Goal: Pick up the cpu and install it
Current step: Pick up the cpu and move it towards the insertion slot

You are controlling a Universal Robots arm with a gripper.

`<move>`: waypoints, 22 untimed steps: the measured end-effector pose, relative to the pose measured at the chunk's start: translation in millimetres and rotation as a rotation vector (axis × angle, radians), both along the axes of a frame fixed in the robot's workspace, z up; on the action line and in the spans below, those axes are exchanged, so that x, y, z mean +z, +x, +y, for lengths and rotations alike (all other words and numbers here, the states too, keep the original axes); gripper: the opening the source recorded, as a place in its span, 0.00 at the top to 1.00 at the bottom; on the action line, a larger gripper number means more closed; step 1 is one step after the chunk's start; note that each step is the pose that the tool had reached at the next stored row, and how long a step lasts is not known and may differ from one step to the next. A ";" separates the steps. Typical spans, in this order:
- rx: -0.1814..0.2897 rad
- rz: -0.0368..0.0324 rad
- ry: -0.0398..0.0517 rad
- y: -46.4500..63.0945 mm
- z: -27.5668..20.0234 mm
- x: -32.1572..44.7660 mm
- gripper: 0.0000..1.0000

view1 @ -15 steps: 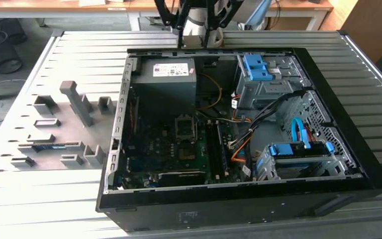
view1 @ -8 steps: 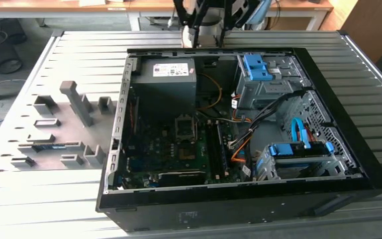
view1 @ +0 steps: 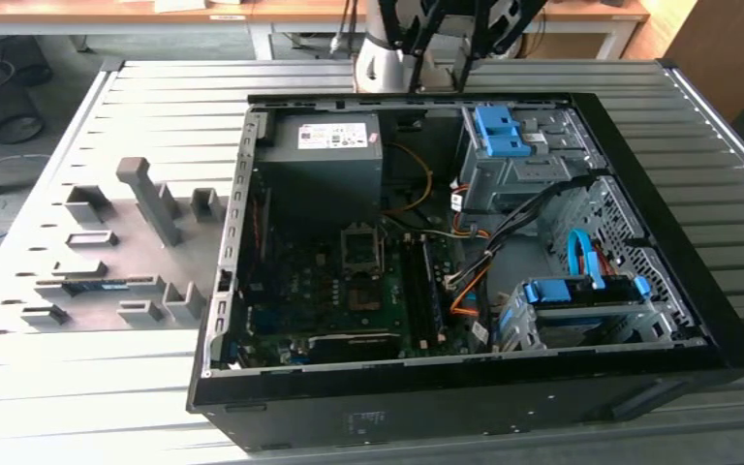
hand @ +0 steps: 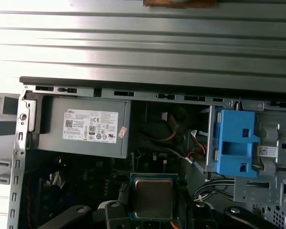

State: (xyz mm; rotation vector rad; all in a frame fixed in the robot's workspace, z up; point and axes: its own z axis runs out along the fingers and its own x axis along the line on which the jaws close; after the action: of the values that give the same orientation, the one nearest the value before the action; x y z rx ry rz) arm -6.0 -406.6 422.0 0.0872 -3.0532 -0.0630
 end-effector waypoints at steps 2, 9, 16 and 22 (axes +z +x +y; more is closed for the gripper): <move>0.000 0.0007 -0.0004 7.6 0.0 0.2 0.53; 0.000 0.0026 -0.0003 33.5 0.0 0.2 0.53; 0.000 0.0046 -0.0003 59.5 0.0 0.1 0.53; 0.000 0.0063 -0.0003 81.6 0.0 0.1 0.53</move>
State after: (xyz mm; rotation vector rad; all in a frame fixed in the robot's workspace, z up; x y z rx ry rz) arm 75.7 -406.6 422.1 0.0866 -3.0469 -0.0627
